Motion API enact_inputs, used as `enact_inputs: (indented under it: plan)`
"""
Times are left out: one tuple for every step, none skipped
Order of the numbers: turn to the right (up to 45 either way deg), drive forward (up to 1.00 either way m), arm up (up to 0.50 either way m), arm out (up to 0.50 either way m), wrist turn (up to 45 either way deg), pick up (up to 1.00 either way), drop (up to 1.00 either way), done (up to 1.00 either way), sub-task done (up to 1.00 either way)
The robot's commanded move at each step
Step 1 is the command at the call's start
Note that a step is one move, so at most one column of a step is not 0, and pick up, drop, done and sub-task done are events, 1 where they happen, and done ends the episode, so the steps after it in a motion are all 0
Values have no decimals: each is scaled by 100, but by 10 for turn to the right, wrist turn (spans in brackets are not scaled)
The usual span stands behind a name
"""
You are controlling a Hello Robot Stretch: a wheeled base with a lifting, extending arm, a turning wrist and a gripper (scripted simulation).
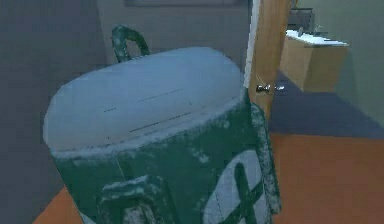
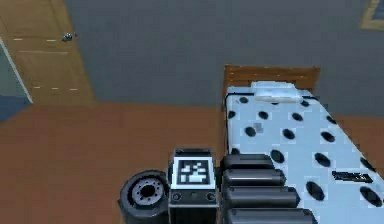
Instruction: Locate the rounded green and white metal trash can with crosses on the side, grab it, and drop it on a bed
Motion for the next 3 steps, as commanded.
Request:
enact_inputs:
  plan:
    - [450, 0, 0, 0, 0, 0, 0, 0, 0]
    - [0, 35, 0, 0, 0, 0, 0, 0, 0]
    - [450, 0, 0, 0, 0, 0, 0, 0, 0]
